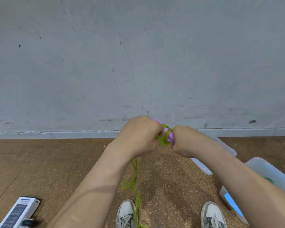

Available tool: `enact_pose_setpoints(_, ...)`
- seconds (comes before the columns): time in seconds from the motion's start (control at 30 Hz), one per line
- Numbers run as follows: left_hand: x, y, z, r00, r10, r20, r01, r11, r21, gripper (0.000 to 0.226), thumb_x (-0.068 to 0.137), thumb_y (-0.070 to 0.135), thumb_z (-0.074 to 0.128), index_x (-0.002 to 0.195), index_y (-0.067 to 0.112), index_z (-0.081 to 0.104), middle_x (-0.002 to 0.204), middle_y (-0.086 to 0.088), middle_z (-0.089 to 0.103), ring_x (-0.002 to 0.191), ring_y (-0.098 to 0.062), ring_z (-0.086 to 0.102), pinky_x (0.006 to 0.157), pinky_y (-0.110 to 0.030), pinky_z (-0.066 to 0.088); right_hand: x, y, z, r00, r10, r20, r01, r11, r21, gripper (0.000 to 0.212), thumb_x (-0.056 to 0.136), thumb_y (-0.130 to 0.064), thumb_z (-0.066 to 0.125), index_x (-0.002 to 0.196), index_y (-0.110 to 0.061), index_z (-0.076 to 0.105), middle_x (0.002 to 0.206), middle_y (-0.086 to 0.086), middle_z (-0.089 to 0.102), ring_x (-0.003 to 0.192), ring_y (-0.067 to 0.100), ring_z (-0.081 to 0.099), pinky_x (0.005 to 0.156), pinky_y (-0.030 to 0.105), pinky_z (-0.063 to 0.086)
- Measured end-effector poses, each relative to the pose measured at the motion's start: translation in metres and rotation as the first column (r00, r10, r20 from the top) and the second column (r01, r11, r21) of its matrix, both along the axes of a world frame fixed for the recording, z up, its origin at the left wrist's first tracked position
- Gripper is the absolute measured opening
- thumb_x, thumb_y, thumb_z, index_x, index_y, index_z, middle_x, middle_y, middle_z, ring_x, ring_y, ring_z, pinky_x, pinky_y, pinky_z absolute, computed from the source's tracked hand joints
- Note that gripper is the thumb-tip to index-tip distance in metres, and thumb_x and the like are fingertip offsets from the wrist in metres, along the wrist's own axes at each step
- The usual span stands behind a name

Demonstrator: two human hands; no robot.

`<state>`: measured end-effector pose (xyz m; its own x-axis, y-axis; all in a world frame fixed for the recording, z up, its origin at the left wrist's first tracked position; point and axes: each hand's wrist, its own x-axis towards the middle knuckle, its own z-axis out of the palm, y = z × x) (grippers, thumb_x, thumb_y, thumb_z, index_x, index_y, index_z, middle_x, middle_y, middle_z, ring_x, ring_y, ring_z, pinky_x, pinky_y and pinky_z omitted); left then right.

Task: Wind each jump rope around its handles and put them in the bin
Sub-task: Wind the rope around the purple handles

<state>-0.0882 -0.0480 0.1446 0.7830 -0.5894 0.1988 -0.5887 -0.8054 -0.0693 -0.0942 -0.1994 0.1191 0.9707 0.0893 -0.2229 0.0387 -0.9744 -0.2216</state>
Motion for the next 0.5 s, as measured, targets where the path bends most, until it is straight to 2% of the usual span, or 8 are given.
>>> enact_pose_setpoints(0.1, 0.002, 0.005, 0.002, 0.989, -0.012, -0.150, 0.000, 0.997, -0.082, 0.029, 0.071, 0.042, 0.077, 0.094, 0.027, 0.066, 0.091, 0.005, 0.068, 0.088, -0.017, 0.059, 0.066, -0.028, 0.042, -0.008, 0.005, 0.001, 0.991, 0.099, -0.087, -0.106, 0.991, -0.077, 0.024, 0.090, -0.021, 0.053, 0.069, -0.019, 0.040, 0.077, 0.001, 0.051, 0.079, 0.027, 0.052, 0.067, 0.028, 0.041)
enact_pose_setpoints(0.2, 0.005, 0.009, -0.001, 0.940, 0.004, -0.341, -0.046, 0.992, -0.117, 0.040, 0.058, 0.045, 0.085, 0.089, 0.029, 0.065, 0.080, 0.006, 0.066, 0.074, -0.010, 0.057, 0.061, -0.026, 0.041, -0.016, 0.011, 0.006, 0.973, 0.192, -0.126, -0.212, 0.962, -0.173, 0.008, 0.091, -0.023, 0.055, 0.090, -0.018, 0.049, 0.099, 0.005, 0.062, 0.093, 0.028, 0.060, 0.072, 0.030, 0.045)
enact_pose_setpoints(0.3, 0.008, 0.011, -0.003, 0.843, -0.026, -0.538, -0.084, 0.980, -0.179, 0.042, 0.052, 0.044, 0.089, 0.082, 0.026, 0.067, 0.065, 0.001, 0.068, 0.056, -0.006, 0.056, 0.051, -0.024, 0.036, -0.025, 0.014, 0.016, 0.942, 0.305, -0.140, -0.333, 0.898, -0.288, 0.008, 0.093, -0.022, 0.054, 0.100, -0.017, 0.055, 0.109, 0.006, 0.064, 0.101, 0.028, 0.062, 0.071, 0.030, 0.043)
enact_pose_setpoints(0.4, 0.009, 0.013, -0.002, 0.694, -0.131, -0.708, -0.118, 0.949, -0.292, 0.030, 0.056, 0.031, 0.090, 0.070, 0.017, 0.068, 0.054, 0.002, 0.065, 0.049, -0.008, 0.052, 0.052, -0.022, 0.035, -0.028, 0.012, 0.023, 0.904, 0.380, -0.198, -0.421, 0.870, -0.254, 0.011, 0.090, -0.024, 0.060, 0.101, -0.021, 0.061, 0.096, 0.001, 0.062, 0.093, 0.025, 0.061, 0.068, 0.027, 0.042)
enact_pose_setpoints(0.5, 0.009, 0.017, 0.001, 0.557, -0.250, -0.792, -0.133, 0.914, -0.383, 0.024, 0.058, 0.025, 0.087, 0.064, 0.015, 0.066, 0.048, 0.007, 0.058, 0.044, -0.004, 0.046, 0.047, -0.016, 0.034, -0.024, 0.004, 0.027, 0.845, 0.435, -0.310, -0.470, 0.882, -0.043, 0.013, 0.083, -0.030, 0.073, 0.083, -0.026, 0.061, 0.074, -0.009, 0.055, 0.076, 0.018, 0.056, 0.061, 0.025, 0.042)
